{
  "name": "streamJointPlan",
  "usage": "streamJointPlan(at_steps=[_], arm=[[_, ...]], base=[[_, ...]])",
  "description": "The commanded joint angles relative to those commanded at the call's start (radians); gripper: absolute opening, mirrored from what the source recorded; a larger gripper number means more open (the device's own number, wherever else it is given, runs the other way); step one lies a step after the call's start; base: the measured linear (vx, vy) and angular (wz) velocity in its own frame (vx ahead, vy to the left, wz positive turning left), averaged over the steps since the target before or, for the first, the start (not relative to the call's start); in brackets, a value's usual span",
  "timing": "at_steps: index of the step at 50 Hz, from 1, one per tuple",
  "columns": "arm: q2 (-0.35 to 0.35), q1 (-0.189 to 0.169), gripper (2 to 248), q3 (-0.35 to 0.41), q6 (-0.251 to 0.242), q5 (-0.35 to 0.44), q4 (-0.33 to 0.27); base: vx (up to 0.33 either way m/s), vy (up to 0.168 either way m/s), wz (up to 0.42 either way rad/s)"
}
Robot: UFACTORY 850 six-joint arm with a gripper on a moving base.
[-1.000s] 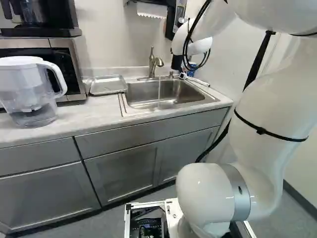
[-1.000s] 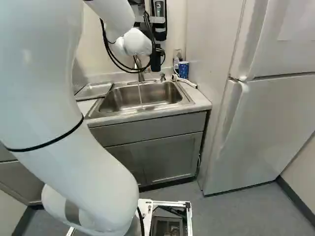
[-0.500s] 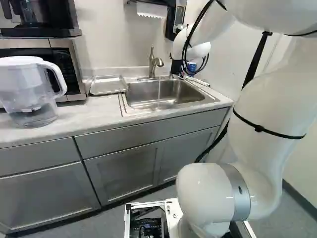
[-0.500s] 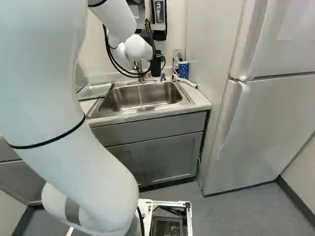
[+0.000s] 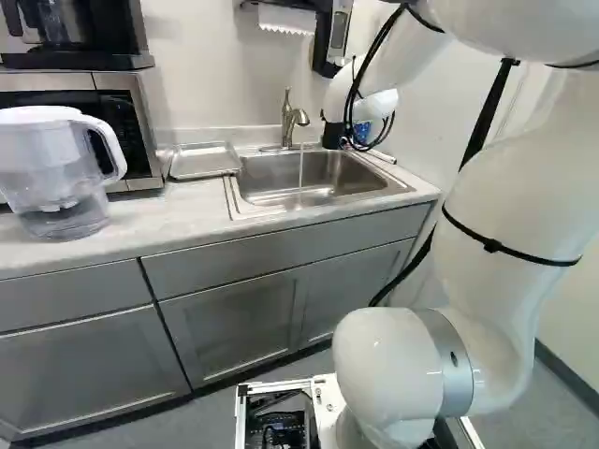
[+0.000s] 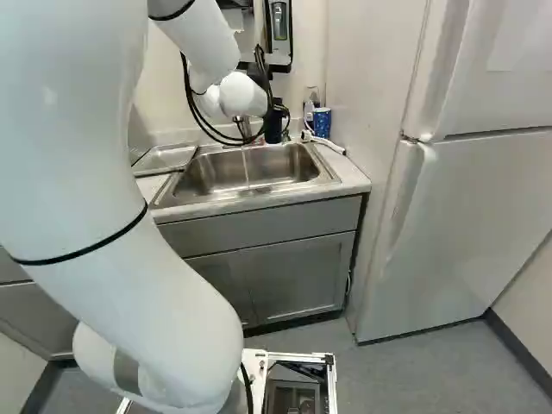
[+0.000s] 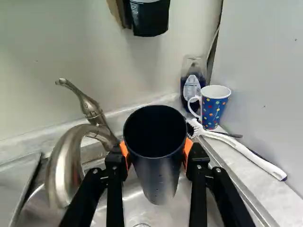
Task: Rinse the cup and place it in the tray
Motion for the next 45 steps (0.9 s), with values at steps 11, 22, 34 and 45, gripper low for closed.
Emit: streamJointPlan(at_steps=[11,22,34,45], arm=[[-0.008,0.000,124,0.016,0.000,0.010,0.000],[-0.012,0.001,124,0.035,0.000,0.019,0.000],[-0.013,0.006,124,0.061,0.000,0.033,0.000],[-0.008,0.015,124,0.090,0.000,0.050,0.000]], base=[[0.000,0.000,0.000],[0.000,0.000,0.000],[0.000,0.000,0.000],[0.000,0.000,0.000]])
